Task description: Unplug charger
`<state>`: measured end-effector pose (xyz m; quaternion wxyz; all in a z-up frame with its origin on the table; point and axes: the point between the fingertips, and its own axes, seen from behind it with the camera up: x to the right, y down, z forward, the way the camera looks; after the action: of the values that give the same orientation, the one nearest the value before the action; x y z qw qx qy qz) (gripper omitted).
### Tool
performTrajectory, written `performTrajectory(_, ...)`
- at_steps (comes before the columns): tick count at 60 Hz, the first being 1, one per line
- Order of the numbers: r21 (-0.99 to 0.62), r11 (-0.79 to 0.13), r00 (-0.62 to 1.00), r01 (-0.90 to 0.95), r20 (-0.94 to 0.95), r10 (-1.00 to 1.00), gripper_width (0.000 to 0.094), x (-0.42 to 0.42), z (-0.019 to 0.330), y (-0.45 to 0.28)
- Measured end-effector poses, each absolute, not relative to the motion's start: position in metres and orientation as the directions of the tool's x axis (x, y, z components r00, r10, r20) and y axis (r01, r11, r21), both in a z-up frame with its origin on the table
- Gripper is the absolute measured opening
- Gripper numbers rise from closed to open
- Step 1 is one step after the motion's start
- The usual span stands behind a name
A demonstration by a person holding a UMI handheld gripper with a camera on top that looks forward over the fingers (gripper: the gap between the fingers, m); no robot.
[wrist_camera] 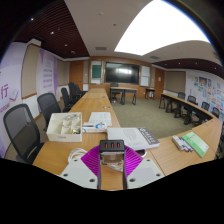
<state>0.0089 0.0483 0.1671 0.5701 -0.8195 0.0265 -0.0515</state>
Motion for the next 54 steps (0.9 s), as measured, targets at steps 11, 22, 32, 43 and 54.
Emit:
performTrajectory(11, -0.872, -0.489, 0.993, 0.022, 0.077, -0.093, 0.0290, 0.058, 0.068, 0.040)
performTrajectory(22, -0.840, -0.543, 0.996, -0.002, 0.045, -0.073, 0.0348, 0.080, 0.016, 0.025)
performTrajectory(32, -0.834, -0.551, 0.998, -0.001, 0.037, -0.058, 0.0495, 0.084, 0.015, 0.002)
performTrajectory(43, -0.820, -0.573, 0.998, 0.000, 0.036, -0.052, 0.0776, 0.083, 0.029, -0.035)
performTrajectory(54, -0.830, -0.557, 0.995, 0.030, 0.076, -0.060, 0.0858, 0.082, 0.068, -0.086)
